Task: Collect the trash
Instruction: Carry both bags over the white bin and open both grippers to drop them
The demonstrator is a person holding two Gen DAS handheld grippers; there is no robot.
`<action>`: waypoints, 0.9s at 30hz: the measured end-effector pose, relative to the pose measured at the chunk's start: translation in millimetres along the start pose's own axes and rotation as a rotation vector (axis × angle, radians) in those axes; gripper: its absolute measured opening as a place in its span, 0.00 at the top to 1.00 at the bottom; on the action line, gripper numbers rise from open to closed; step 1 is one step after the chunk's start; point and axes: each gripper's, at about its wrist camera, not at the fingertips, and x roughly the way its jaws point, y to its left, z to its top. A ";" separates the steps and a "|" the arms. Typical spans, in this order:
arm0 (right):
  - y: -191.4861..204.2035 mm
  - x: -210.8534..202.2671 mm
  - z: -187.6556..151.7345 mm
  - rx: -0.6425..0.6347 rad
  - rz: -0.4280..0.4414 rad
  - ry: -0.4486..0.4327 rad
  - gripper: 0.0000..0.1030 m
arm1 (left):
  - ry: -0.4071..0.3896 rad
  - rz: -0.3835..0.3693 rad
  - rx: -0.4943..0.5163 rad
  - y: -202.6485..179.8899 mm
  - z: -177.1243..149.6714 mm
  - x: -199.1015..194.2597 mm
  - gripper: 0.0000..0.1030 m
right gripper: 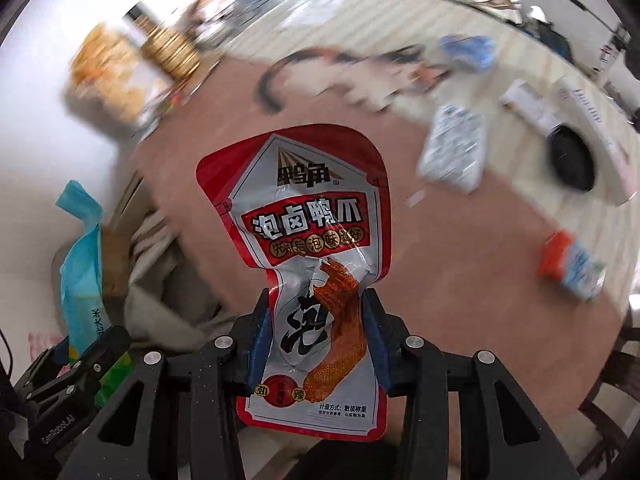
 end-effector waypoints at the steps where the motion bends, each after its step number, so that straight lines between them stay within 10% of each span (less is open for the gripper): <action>1: 12.6 3.8 -13.0 -0.016 0.008 0.011 0.57 | 0.007 0.001 -0.015 11.1 -8.8 0.0 0.18; 8: 81.5 90.8 -102.9 -0.122 0.030 0.188 0.57 | 0.169 -0.017 -0.186 104.5 -92.6 59.7 0.18; 17: 87.4 271.6 -195.9 -0.180 0.003 0.453 0.57 | 0.439 -0.166 -0.424 184.4 -192.5 254.9 0.17; 27: 72.7 474.6 -250.0 -0.167 0.055 0.625 0.49 | 0.481 -0.162 -0.580 242.3 -243.7 408.3 0.01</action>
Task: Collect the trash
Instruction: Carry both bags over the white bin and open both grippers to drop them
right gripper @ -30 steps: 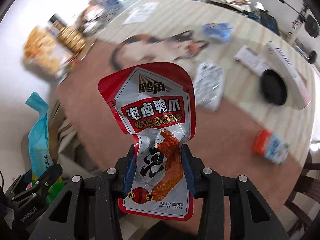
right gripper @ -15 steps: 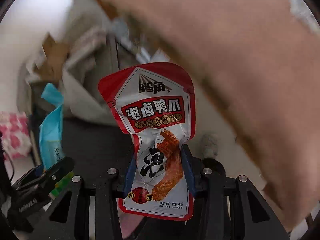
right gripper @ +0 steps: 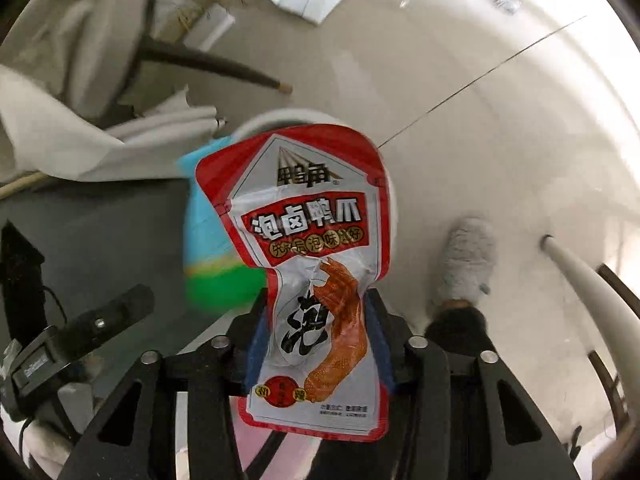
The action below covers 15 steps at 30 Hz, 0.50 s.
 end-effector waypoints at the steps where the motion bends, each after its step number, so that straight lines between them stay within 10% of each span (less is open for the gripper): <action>1: 0.7 17.5 5.6 -0.008 0.010 0.010 0.46 | -0.012 0.016 -0.007 5.2 1.5 1.7 0.01; 5: 3.6 47.3 17.1 -0.040 0.005 0.010 0.06 | -0.098 0.152 -0.015 28.0 -6.0 -5.1 0.01; 15: 30.7 38.4 4.8 -0.218 -0.311 -0.086 0.05 | -0.127 0.317 0.028 27.9 -29.3 -22.8 0.01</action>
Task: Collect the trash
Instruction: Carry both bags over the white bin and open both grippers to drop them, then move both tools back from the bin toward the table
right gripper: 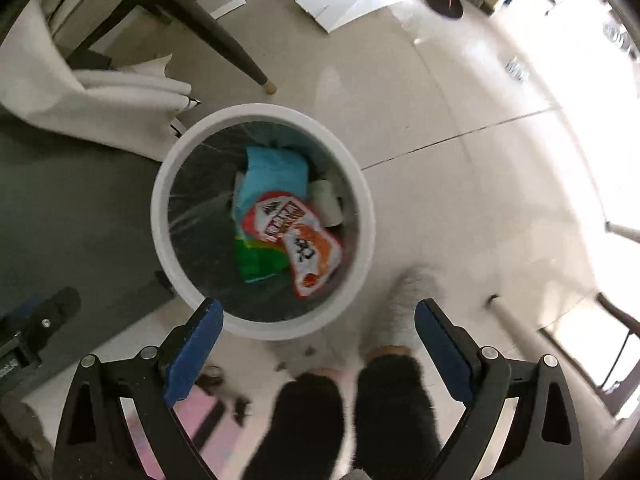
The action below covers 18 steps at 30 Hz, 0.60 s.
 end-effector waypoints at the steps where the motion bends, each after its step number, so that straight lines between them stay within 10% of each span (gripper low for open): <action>1: 2.0 -3.4 0.2 -0.004 -0.012 -0.003 0.05 | -0.003 0.003 0.006 -0.5 -2.0 -4.2 0.01; 18: 11.3 -147.2 -29.1 -0.034 -0.079 -0.108 0.05 | -0.058 -0.046 0.045 -7.7 -37.9 -118.8 0.01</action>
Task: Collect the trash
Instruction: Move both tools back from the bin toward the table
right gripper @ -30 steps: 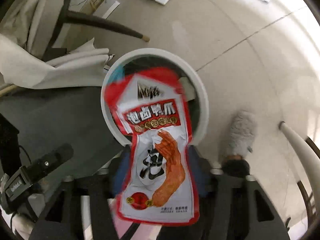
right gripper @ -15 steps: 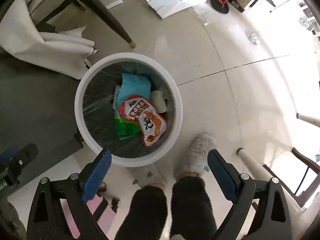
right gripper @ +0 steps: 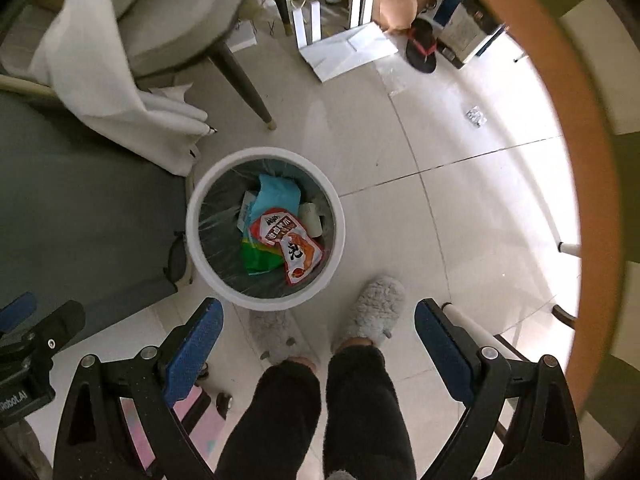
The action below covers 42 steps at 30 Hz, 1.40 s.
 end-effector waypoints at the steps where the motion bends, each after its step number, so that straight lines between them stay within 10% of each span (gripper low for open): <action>1: 0.3 -12.1 -1.4 -0.001 0.002 -0.005 0.05 | -0.005 -0.001 0.005 -0.2 -2.3 -10.1 0.01; 26: -30.2 -287.6 -65.4 0.062 0.191 -0.147 0.05 | -0.201 -0.019 0.091 -28.9 -64.2 -255.4 0.01; 35: -196.8 -348.1 -70.6 0.391 0.231 -0.271 0.05 | -0.348 0.006 0.296 -173.0 -32.0 -319.5 0.00; 42: -387.7 -336.0 -88.6 0.477 -0.035 -0.163 0.05 | -0.402 0.081 0.513 -353.8 -18.3 -313.9 0.00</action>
